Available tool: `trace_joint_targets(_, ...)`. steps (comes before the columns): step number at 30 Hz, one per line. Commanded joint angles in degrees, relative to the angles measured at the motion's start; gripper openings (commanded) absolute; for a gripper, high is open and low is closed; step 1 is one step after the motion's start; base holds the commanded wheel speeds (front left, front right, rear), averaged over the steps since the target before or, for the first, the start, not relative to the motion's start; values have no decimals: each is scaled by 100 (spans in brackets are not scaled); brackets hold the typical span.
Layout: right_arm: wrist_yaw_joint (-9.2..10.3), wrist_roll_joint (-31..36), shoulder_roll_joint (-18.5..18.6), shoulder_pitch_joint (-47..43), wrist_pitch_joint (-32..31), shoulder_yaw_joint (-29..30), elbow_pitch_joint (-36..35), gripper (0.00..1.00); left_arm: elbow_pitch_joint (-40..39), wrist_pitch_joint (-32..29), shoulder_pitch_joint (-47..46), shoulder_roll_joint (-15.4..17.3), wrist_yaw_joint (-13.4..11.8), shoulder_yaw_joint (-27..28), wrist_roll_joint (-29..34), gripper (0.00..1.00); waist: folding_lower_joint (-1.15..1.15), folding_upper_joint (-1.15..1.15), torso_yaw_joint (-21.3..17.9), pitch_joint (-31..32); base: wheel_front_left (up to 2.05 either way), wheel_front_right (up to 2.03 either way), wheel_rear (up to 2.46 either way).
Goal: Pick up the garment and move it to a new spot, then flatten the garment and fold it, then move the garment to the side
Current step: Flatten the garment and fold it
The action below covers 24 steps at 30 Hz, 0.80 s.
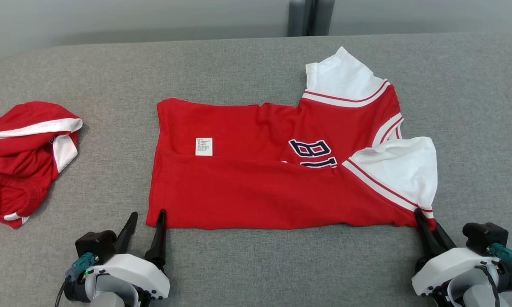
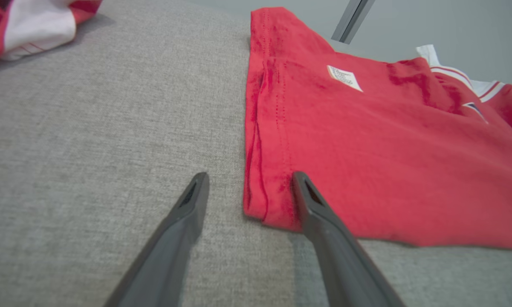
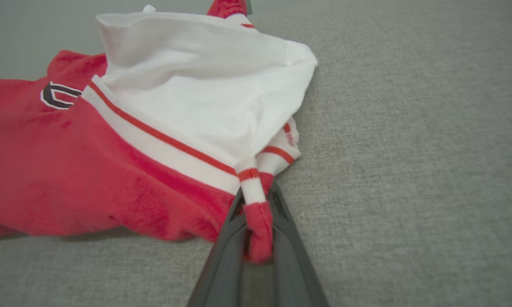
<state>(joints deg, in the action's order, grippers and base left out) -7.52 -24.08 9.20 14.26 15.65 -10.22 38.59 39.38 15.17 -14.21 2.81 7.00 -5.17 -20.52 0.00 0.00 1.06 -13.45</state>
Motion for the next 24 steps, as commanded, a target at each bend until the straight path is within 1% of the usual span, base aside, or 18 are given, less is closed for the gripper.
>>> trace_joint_targets(1,6,-37,38,21,-83,-42,42,0,143,-7,-58,18,-7,-30,-4,100,0,0,-19,2,0,0,0)
trace_joint_targets(5,11,-138,107,84,-66,7,-42,0,609,-45,-125,-3,18,-287,-161,100,0,0,-63,-1,0,0,0)
trace_joint_targets(6,11,-170,112,102,-64,6,-61,0,740,-58,-153,-16,27,-385,-260,68,0,0,-72,0,0,0,0)
trace_joint_targets(7,11,-186,123,110,-63,13,-78,0,818,-67,-192,-24,36,-470,-264,3,0,0,-78,7,0,0,0)
trace_joint_targets(8,11,-196,121,120,-59,21,-97,0,899,-71,-224,-33,44,-547,-328,0,0,0,-85,14,0,0,0)
trace_joint_targets(12,10,-228,115,117,-55,37,-106,0,1065,-71,-261,-45,46,-752,-440,0,0,0,-89,81,0,0,0)
trace_joint_targets(15,8,-268,112,36,-52,58,-62,0,1112,-62,-179,-19,54,-890,-602,0,0,0,-66,249,0,0,0)
trace_joint_targets(19,5,-348,172,-160,-51,52,46,0,991,-22,17,67,43,-688,-609,0,0,0,6,616,0,0,0)
trace_joint_targets(24,7,-501,310,-573,-51,48,78,0,867,-8,540,179,38,-398,-491,0,0,0,96,1115,0,0,0)
